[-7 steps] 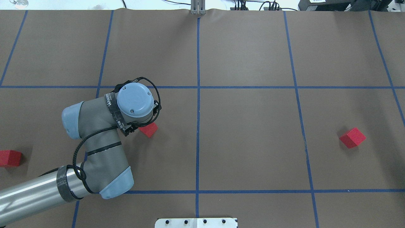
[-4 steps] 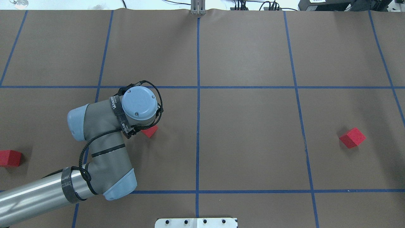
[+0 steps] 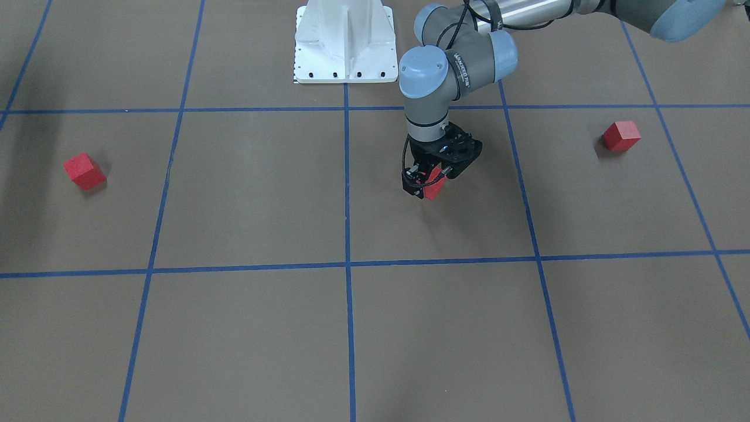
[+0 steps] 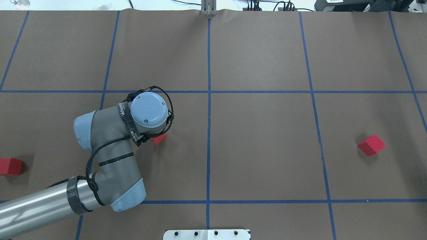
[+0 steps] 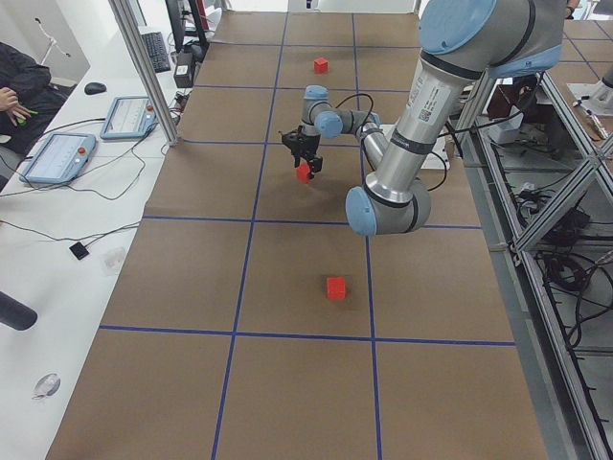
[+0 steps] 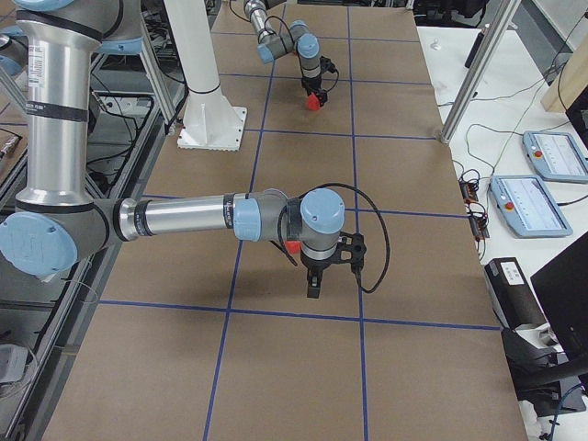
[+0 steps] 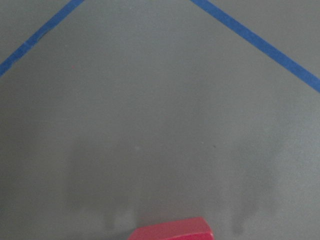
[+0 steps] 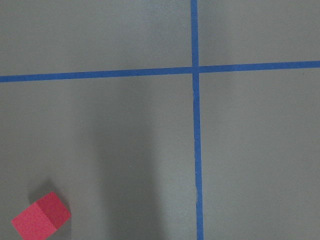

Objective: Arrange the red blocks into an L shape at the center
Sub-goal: 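Lower the left gripper and close it on the red cube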

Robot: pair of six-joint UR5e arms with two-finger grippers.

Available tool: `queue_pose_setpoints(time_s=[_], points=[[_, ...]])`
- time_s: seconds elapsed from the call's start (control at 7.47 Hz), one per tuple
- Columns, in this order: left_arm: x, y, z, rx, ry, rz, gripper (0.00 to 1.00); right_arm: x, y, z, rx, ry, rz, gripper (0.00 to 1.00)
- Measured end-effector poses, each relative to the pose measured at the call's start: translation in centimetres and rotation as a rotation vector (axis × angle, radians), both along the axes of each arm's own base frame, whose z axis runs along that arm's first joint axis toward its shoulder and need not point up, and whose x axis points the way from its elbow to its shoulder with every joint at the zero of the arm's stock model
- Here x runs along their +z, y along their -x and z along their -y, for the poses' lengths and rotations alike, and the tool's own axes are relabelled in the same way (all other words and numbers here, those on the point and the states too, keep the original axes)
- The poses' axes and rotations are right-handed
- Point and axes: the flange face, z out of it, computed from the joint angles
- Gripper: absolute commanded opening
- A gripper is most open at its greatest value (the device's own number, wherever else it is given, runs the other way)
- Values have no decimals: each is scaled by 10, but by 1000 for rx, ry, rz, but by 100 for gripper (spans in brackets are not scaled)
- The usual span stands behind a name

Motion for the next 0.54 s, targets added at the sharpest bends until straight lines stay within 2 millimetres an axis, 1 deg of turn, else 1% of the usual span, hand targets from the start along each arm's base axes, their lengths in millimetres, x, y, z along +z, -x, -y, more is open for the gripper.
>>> queue_pose_setpoints(time_s=[0.13,0.27,0.4,0.54], points=[[-2,0,-1,3,0,-4,34,0,0,0,0,0,0,99],[-7,3,-3,10,-1,-17,12,0,0,0,0,0,1,99],[-17,9,-6,18,-6,-36,0,-1,0,0,0,-1,1,99],[-25,14,-9,24,-13,-54,0,-1,0,1,0,-2,1,99]])
